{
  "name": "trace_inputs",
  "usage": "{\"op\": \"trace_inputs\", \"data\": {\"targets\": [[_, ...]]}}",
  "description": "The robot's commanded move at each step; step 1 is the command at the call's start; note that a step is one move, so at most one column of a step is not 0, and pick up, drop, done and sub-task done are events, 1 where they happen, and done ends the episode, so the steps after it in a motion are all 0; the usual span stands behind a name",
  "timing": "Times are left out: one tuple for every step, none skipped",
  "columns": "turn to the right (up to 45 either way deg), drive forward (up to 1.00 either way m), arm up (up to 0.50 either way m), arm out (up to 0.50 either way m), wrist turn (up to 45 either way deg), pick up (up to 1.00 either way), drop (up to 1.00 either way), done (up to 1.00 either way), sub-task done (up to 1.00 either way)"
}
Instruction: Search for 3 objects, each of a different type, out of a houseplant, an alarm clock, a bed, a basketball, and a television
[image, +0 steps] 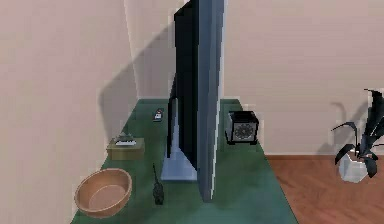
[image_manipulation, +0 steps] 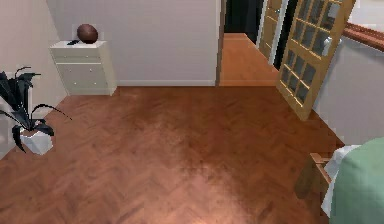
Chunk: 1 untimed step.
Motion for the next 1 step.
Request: {"op": "trace_inputs", "data": {"targets": [[0.0, 0.0, 0.0, 0.0, 0.0, 0.0, 0.0, 0.0, 1.0]]}}
